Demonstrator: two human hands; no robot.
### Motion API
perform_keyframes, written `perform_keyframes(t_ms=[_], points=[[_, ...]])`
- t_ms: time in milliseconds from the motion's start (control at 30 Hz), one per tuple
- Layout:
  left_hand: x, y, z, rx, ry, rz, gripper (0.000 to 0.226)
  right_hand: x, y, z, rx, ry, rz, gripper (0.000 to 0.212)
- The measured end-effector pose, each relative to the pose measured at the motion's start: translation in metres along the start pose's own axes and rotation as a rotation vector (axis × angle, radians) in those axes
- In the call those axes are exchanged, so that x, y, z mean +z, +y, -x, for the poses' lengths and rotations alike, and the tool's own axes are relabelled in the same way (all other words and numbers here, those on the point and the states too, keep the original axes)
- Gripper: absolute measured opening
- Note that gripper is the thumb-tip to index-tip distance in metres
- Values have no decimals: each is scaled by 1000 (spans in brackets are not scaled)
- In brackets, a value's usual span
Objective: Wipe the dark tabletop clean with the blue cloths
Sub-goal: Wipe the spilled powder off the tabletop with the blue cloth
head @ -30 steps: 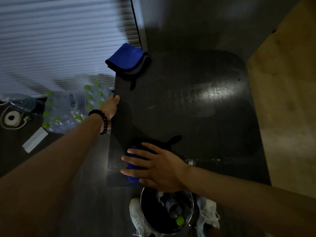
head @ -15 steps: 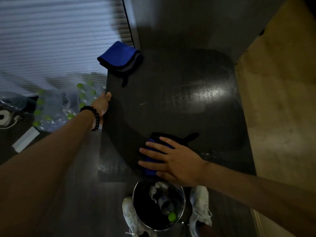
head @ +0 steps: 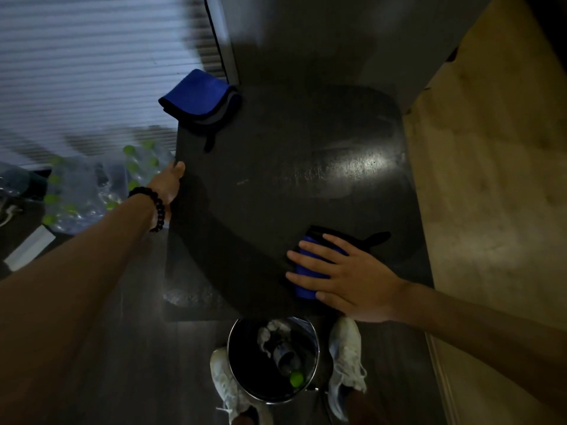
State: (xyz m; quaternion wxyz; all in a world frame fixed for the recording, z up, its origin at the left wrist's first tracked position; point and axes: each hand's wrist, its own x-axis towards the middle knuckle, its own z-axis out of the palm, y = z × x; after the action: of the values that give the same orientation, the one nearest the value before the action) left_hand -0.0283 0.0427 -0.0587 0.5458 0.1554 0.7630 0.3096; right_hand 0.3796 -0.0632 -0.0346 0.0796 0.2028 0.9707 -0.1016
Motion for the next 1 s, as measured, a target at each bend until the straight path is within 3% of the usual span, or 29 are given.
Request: perform_keyframes(t_ms=[233, 500, 833, 1000], points=[[1, 1, 6, -22, -6, 43, 51, 2, 23, 37, 103, -17, 12, 54], [6, 3, 17, -41, 17, 43, 49, 12, 26, 87, 386, -5, 5, 55], [9, 9, 34, -91, 17, 32, 46, 26, -45, 90, 906, 149, -149, 56], [7, 9, 28, -47, 25, -27, 53, 26, -81, 58, 996, 172, -215, 56]])
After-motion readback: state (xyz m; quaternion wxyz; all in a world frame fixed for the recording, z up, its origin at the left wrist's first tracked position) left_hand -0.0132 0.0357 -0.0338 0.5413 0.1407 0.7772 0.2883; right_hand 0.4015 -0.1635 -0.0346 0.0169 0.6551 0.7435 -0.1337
